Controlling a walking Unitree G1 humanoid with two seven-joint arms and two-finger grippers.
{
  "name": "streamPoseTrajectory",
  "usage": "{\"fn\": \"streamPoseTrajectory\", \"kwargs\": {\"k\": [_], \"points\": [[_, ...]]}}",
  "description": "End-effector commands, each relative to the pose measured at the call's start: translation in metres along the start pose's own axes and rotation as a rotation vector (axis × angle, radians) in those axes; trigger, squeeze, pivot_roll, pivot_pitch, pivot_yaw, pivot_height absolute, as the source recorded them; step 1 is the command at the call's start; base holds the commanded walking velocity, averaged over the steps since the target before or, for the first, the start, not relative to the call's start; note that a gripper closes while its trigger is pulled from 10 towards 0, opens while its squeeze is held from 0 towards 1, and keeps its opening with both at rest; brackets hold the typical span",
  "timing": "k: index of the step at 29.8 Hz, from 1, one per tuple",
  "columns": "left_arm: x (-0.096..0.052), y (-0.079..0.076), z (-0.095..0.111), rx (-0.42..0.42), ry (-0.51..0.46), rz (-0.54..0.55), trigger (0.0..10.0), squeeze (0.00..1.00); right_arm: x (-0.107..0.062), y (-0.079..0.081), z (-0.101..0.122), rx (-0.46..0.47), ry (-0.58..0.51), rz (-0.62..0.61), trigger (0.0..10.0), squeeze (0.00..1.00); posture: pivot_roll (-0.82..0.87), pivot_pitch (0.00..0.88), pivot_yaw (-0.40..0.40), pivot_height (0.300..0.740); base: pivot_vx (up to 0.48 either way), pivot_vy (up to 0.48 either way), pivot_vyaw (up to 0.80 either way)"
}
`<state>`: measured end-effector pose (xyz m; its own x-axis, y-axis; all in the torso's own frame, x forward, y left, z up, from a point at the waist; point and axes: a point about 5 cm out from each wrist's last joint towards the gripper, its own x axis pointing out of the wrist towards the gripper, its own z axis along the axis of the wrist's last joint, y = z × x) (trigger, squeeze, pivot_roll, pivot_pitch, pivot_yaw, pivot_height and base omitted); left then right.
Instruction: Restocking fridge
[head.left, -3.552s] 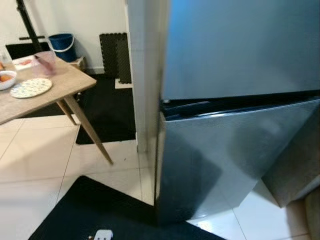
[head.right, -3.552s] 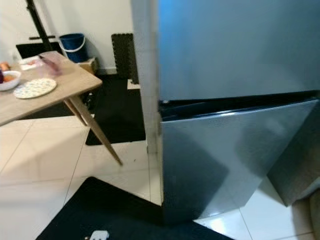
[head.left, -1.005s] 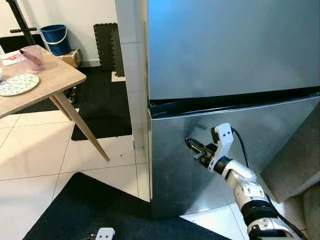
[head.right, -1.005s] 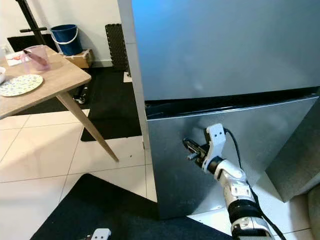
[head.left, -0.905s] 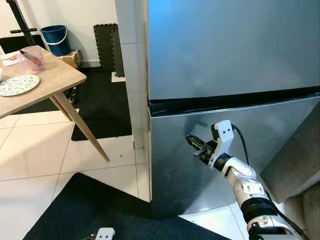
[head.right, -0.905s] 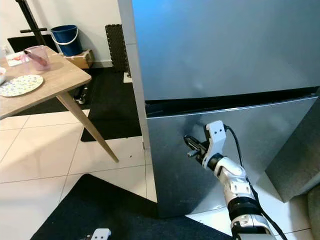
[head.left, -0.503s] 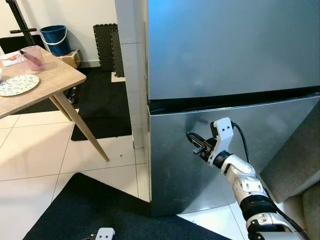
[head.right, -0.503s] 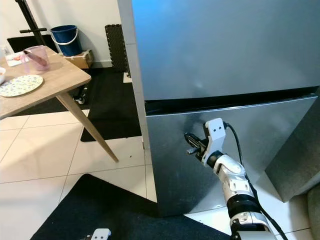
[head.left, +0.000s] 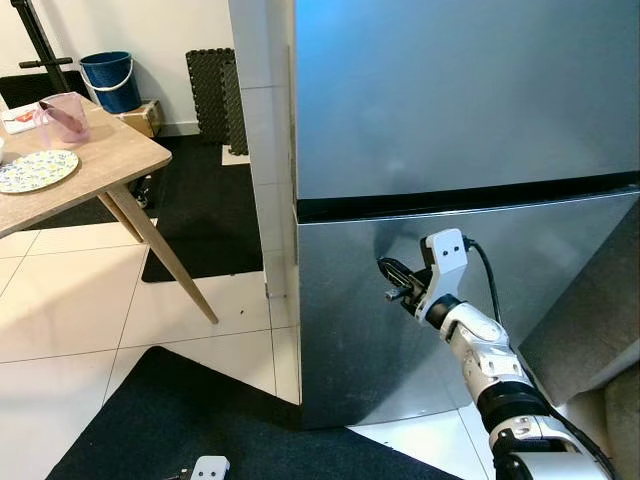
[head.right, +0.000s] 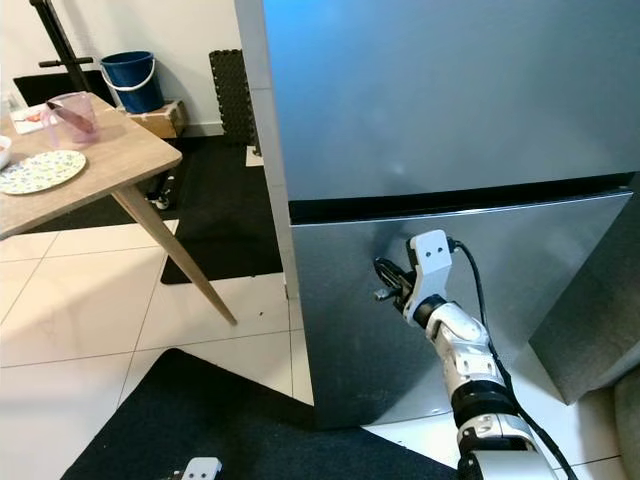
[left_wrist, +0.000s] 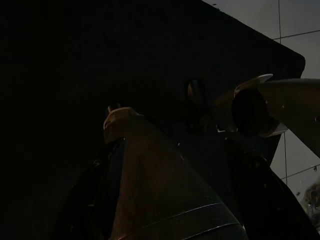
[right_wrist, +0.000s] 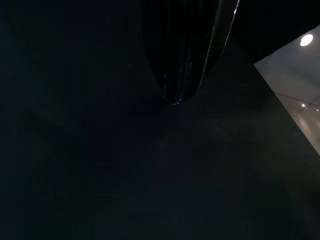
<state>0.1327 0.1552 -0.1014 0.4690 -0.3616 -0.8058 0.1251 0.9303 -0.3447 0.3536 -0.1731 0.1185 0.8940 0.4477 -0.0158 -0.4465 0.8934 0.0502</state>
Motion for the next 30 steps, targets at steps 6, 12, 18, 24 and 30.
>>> {"fn": "streamPoseTrajectory", "kwargs": {"k": [6, 12, 18, 24, 30], "points": [[-0.002, -0.001, -0.013, -0.021, 0.042, 0.002, 10.0, 0.00, 0.002, -0.002, 0.001, -0.008, -0.005, -0.023, 10.0, 0.00, -0.14, 0.056, 0.011, 0.740, 0.000, 0.000, 0.00], [-0.002, -0.001, -0.014, -0.021, 0.044, 0.004, 10.0, 0.00, -0.011, 0.003, -0.026, 0.003, 0.088, 0.031, 10.0, 0.00, -0.14, 0.048, 0.009, 0.740, 0.000, 0.000, 0.00], [-0.001, -0.001, -0.010, -0.015, 0.040, 0.008, 10.0, 0.00, -0.054, 0.017, -0.096, 0.046, 0.375, 0.129, 10.0, 0.00, -0.14, 0.033, 0.008, 0.740, 0.000, 0.000, 0.00], [-0.001, 0.003, -0.001, 0.002, 0.022, 0.019, 10.0, 0.00, -0.121, -0.005, -0.155, 0.034, 0.703, -0.248, 10.0, 0.00, -0.12, 0.030, 0.020, 0.740, 0.000, 0.000, 0.00], [-0.003, 0.010, 0.002, 0.006, 0.010, 0.045, 10.0, 0.00, -0.168, -0.012, -0.177, 0.072, 0.820, -0.466, 10.0, 0.00, -0.11, 0.032, 0.026, 0.740, 0.000, 0.000, 0.00]]}}
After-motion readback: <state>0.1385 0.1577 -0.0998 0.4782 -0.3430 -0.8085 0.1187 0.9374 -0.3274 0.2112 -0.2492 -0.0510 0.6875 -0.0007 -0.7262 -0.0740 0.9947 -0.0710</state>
